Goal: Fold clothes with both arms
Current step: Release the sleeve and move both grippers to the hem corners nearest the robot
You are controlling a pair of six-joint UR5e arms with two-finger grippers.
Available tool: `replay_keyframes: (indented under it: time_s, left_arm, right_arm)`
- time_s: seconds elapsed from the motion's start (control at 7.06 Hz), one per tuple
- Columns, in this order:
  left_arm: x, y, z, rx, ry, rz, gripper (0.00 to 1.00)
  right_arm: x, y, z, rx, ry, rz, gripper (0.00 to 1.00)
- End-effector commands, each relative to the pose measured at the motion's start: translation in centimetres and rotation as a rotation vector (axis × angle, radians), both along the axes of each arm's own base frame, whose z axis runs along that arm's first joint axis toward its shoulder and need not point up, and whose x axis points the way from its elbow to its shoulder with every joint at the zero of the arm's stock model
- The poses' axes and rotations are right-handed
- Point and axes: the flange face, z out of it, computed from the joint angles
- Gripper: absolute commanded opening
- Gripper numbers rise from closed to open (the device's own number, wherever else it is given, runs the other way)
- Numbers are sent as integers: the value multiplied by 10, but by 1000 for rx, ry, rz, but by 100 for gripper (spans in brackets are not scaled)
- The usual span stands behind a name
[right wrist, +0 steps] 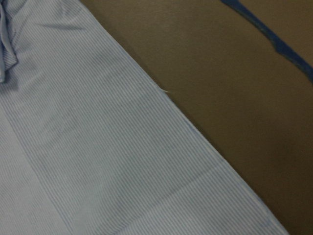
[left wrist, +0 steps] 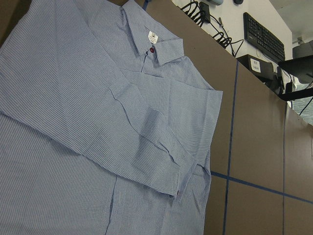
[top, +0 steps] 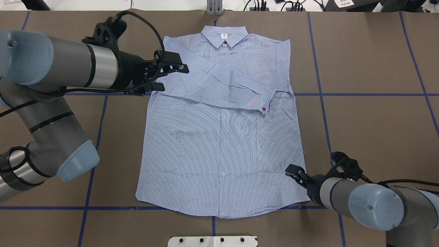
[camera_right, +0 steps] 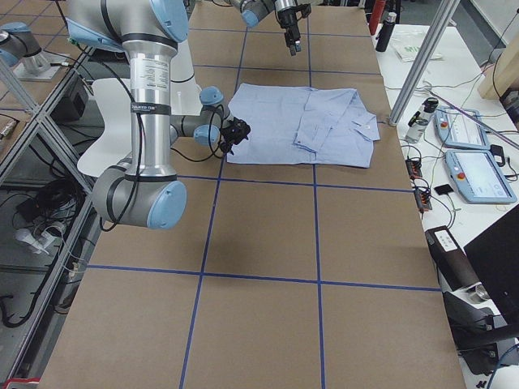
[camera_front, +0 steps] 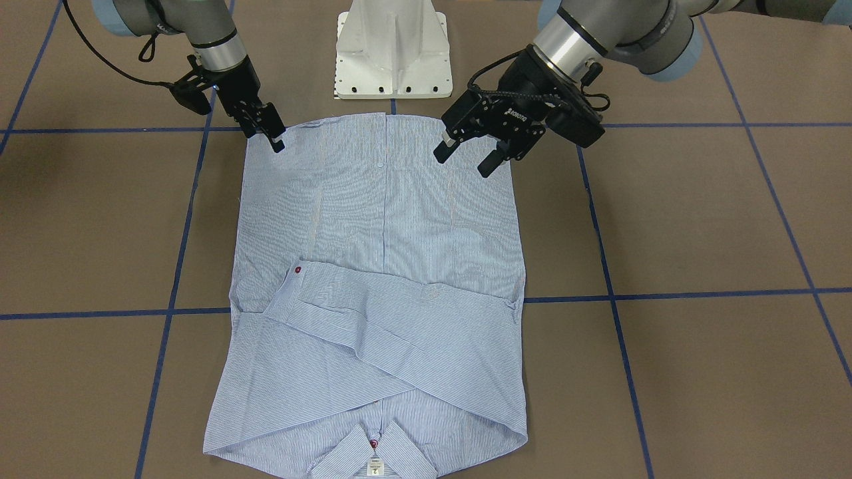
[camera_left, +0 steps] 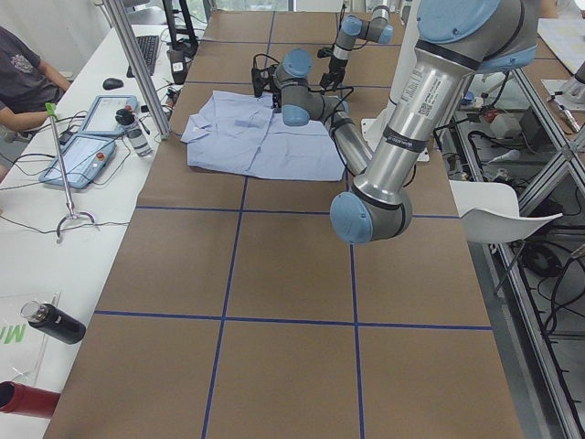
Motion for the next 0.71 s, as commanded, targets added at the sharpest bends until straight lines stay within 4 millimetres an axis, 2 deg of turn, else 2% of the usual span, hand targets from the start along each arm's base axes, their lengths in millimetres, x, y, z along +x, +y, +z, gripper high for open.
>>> replay_keyframes:
  time_s: [0.0,0.42,0.57]
  left_arm:
    - [-6,3,-1,6,5,-14,98]
    - [-10,5,-1,8,7,-17,98]
    - [-11,6,1,7,6,-17,98]
  right_arm:
    - [-2,18,17,-21,30,-18,94]
    - [-9,17,29,-23,54,-17,87]
    - [-11,16,33,-23,61,-16,81]
